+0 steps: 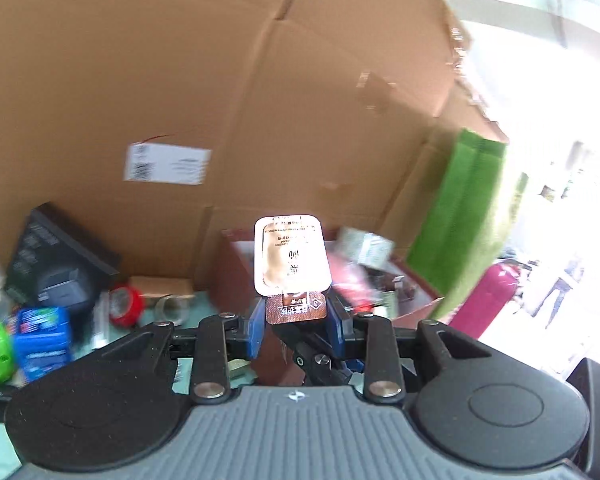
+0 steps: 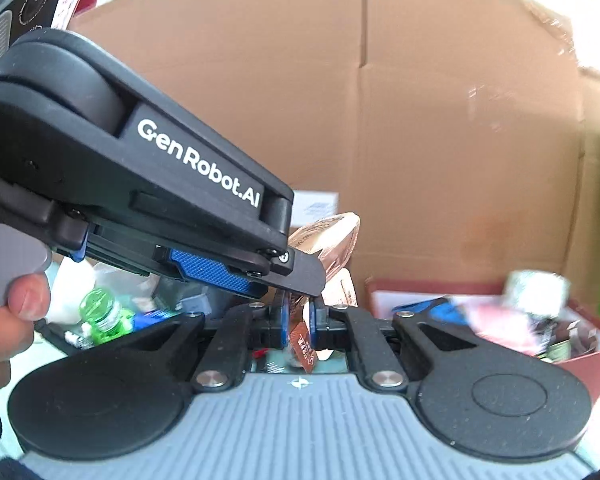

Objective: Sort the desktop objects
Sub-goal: 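Lift the copper sachet and lower it into the maroon box, then open the left tool over the maroon box and withdraw it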

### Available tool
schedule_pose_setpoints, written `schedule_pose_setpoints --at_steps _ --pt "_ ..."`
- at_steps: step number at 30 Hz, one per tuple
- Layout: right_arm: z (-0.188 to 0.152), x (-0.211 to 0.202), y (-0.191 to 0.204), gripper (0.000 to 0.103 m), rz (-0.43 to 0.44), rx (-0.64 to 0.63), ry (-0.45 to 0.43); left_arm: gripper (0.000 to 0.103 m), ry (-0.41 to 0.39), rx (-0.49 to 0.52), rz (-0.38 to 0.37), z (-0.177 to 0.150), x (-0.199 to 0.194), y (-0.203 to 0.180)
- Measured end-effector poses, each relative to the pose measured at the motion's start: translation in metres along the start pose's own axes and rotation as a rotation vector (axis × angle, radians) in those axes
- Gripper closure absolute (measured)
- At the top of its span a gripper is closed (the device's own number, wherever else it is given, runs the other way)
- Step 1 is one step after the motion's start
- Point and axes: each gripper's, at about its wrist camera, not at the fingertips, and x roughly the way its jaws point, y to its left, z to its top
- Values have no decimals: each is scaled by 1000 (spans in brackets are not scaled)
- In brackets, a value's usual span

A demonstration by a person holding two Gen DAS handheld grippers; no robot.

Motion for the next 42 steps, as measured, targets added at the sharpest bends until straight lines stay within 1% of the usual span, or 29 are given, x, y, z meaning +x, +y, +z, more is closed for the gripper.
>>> schedule_pose_setpoints --at_steps 5,11,15,18,21,22,23,24,25,26,27,28,30,32,33,34,36,38,40,42 --pt "6 -12 -27 96 -78 -3 -31 70 11 25 -80 11 24 -27" --pt "9 -16 -72 96 -176 -22 -58 70 33 45 -176 23 66 -56" --pt "9 -8 -102 96 -239 -59 -58 69 38 66 -204 27 101 -69" --pt "2 6 -124 96 -299 -109 -40 69 57 60 -219 28 130 -70" --pt "-8 18 -141 96 -348 -162 -8 68 88 92 -188 25 157 -70" --pt "-13 25 -147 96 -358 -171 7 66 81 114 -161 23 162 -71" --pt "-16 31 -149 96 -363 -175 23 56 62 138 -126 20 164 -72" --pt "-21 31 -145 95 -363 -176 47 36 37 159 -94 18 163 -70" --pt "-27 43 -144 93 -351 -171 67 25 8 171 -70 15 163 -70" --pt "-33 46 -147 89 -337 -167 76 11 -21 175 -57 13 161 -69" --pt "-38 43 -142 74 -324 -167 77 6 -41 177 -50 11 159 -68" --pt "-42 38 -133 54 -319 -171 76 6 -48 182 -45 10 157 -67" --pt "-46 39 -128 44 -320 -191 71 5 -34 193 -46 11 156 -66" --pt "-48 40 -124 32 -319 -201 70 5 -17 190 -40 11 156 -62" --pt "-48 40 -123 19 -318 -197 67 5 -11 184 -33 11 155 -60" --pt "-48 39 -122 15 -324 -188 59 5 -9 177 -27 10 155 -57" --pt "-43 37 -125 15 -342 -171 51 4 -7 165 -22 10 154 -54" --pt "-38 39 -131 14 -337 -145 54 4 -9 161 -15 9 152 -53" --pt "-36 36 -133 10 -342 -109 56 4 -13 161 -11 9 148 -52" --pt "-34 31 -134 9 -349 -75 50 4 -19 158 -9 7 142 -51"
